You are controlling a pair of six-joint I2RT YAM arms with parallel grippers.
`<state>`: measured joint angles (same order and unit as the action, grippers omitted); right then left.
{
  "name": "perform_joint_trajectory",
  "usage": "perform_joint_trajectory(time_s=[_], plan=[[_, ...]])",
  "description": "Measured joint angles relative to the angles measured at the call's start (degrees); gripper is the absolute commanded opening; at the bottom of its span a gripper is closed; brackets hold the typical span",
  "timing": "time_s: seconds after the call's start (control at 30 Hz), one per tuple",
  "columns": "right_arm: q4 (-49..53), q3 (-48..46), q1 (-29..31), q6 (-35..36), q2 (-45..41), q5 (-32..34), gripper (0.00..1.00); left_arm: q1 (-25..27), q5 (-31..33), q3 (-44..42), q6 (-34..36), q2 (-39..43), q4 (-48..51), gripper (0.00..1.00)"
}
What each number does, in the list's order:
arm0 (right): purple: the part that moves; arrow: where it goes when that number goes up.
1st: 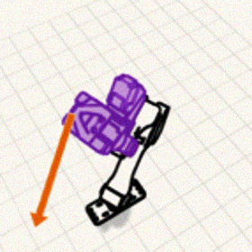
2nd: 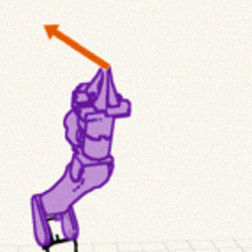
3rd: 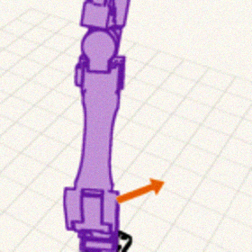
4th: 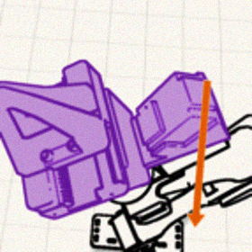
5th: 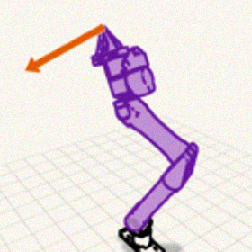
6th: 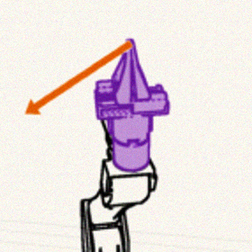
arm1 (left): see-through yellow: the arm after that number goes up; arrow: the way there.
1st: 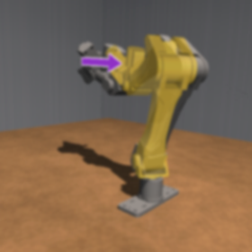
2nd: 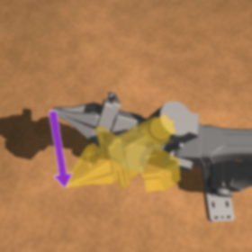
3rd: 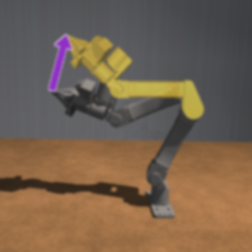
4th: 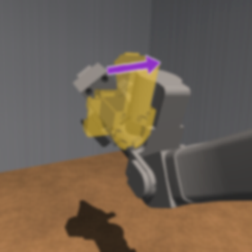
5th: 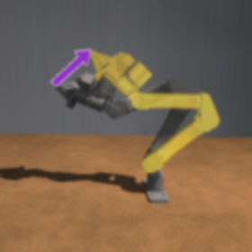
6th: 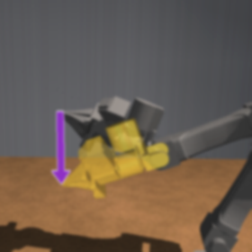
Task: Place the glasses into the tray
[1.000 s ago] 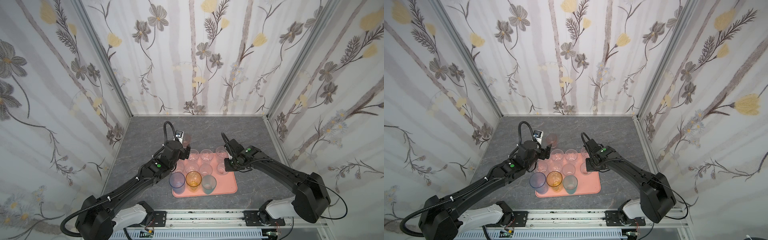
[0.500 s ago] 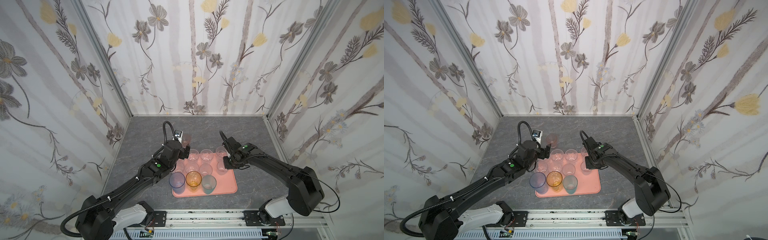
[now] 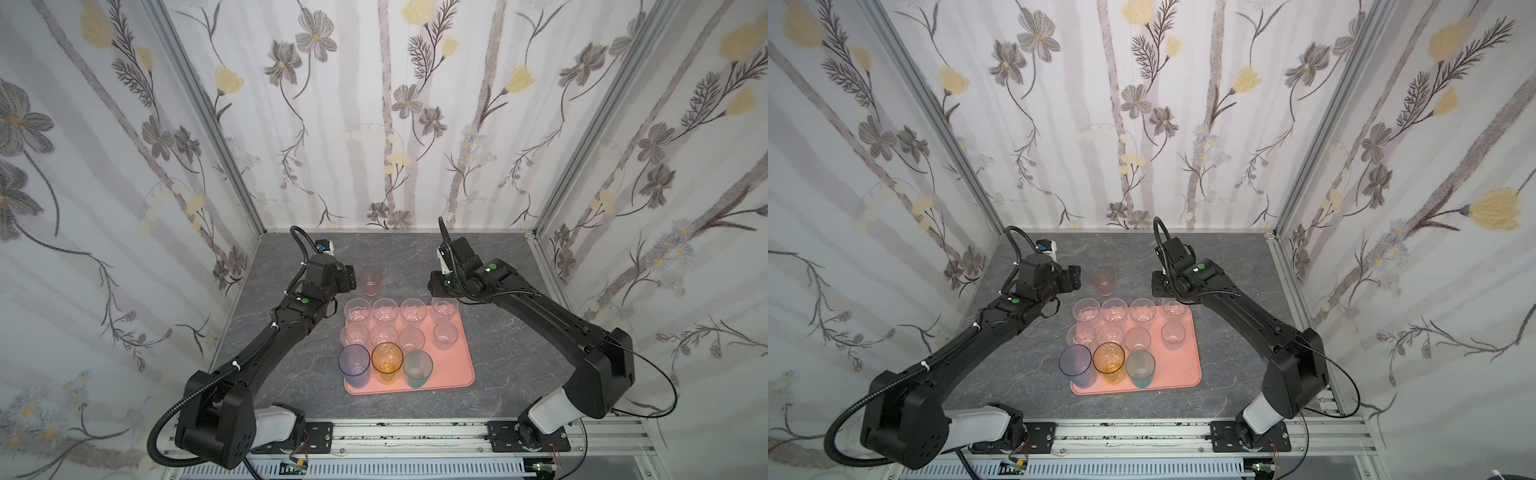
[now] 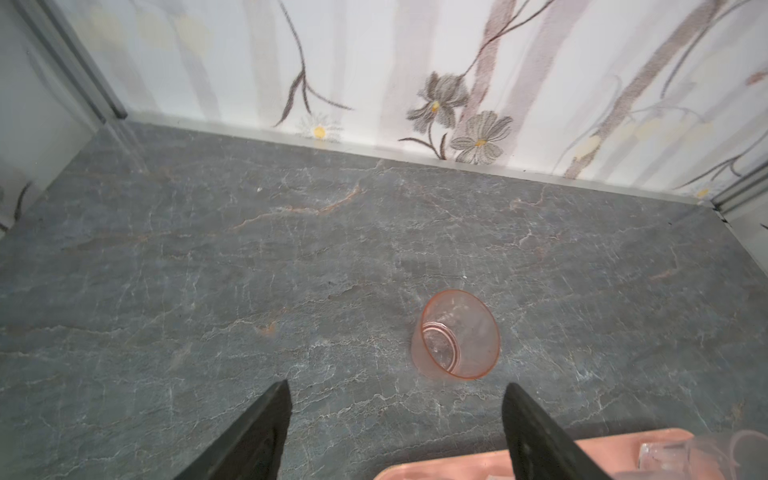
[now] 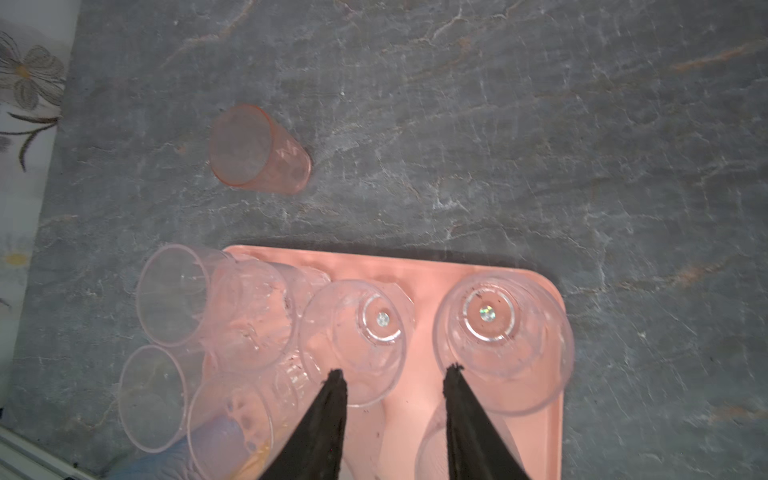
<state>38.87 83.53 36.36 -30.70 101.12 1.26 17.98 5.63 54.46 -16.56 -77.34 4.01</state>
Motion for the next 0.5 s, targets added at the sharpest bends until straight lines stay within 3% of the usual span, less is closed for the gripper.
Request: perform_joint_trajectory(time_s=[0.17, 0.33, 0.5], plan=[[-3.61, 4.22, 2.21, -0.81, 4.52, -1.05, 0.42, -1.4, -7.45, 6.64, -1.38, -9.84, 2.56, 0.77], [-5.03, 1.2, 3.37, -1.22, 4.44, -2.84, 0.42, -1.7, -10.82, 10.8, -1.38, -17.11, 4.68, 0.7], [-5.84, -2.25, 3.32, -1.22, 3.02, -2.99, 0.42, -1.68, -13.35, 13.77, -1.33, -22.36, 5.25, 0.56]])
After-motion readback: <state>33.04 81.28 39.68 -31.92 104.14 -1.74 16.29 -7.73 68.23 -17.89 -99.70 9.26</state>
